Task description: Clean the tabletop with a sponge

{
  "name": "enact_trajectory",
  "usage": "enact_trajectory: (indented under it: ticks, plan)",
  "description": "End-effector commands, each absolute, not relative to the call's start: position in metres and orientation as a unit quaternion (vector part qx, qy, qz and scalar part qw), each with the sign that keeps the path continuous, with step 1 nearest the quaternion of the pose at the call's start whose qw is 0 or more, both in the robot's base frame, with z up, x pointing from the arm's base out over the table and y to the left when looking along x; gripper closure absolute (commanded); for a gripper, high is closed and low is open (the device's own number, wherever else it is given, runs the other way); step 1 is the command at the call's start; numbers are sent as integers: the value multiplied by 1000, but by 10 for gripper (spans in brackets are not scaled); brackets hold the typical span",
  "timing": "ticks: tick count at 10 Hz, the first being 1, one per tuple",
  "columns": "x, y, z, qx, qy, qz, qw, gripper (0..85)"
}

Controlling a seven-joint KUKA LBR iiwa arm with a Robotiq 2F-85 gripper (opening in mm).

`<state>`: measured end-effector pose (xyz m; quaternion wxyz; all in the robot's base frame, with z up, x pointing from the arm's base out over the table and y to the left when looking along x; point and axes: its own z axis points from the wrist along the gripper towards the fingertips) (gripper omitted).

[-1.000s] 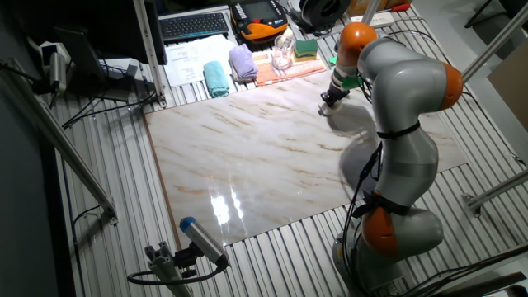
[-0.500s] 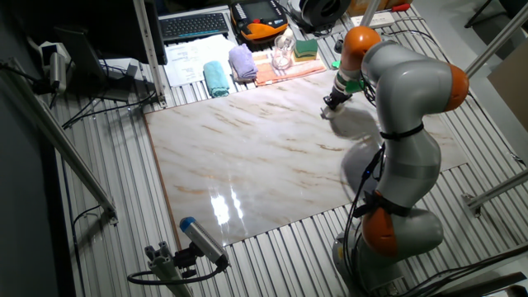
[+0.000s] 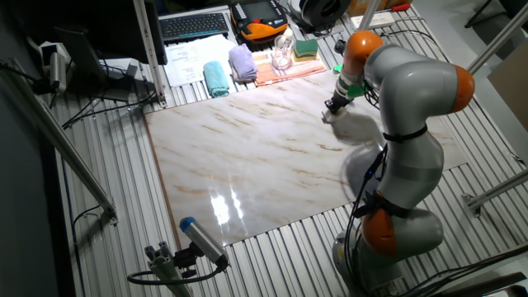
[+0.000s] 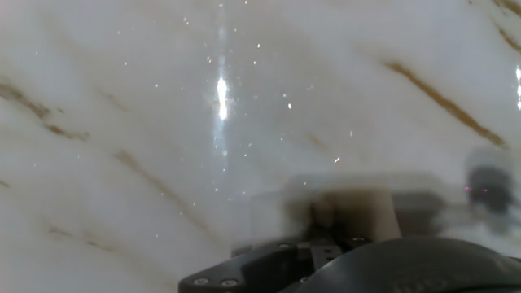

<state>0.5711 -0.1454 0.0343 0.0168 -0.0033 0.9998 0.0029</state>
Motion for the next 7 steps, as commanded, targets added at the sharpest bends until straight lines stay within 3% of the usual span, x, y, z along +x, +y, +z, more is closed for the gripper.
enact_trajectory:
  ticks: [1,7]
  plan:
    - [564,-143,31,-2,1000,6,17,850]
    - [537,-137,32,-4,1000,10,25,850]
